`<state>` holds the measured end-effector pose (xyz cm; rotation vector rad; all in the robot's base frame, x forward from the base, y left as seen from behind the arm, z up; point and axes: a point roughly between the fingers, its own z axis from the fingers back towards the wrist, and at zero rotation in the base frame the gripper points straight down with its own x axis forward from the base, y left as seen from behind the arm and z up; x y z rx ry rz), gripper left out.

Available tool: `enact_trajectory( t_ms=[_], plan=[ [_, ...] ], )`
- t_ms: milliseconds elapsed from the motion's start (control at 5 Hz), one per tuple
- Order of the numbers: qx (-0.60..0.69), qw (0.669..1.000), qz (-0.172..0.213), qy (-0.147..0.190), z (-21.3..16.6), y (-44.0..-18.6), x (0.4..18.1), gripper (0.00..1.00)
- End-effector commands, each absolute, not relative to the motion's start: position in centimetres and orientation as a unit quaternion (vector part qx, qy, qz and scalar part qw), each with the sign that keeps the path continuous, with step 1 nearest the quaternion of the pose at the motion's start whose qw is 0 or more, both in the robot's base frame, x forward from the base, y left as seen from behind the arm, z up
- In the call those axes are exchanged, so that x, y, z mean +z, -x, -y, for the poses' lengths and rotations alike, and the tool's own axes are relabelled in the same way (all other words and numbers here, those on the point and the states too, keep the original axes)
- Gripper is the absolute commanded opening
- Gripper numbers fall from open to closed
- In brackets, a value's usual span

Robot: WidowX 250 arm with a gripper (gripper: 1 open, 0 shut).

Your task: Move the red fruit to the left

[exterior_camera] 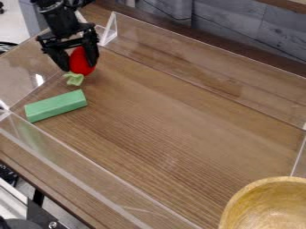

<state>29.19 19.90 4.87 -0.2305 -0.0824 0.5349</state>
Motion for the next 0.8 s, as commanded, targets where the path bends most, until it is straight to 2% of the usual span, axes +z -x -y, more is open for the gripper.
enact_trajectory(
  t_ms=[0,200,400,600],
  plan=[
    [0.254,0.959,0.082,0.099,-20.3,-30.6,8.9,1.00],
    [0.249,0.959,0.085,0.103,-20.3,-31.3,10.1,1.00],
    [0.249,0.961,0.078,0.097,-20.3,-31.3,9.6,0.00],
    [0.250,0.961,0.073,0.090,-20.3,-31.2,9.3,0.00]
  ],
)
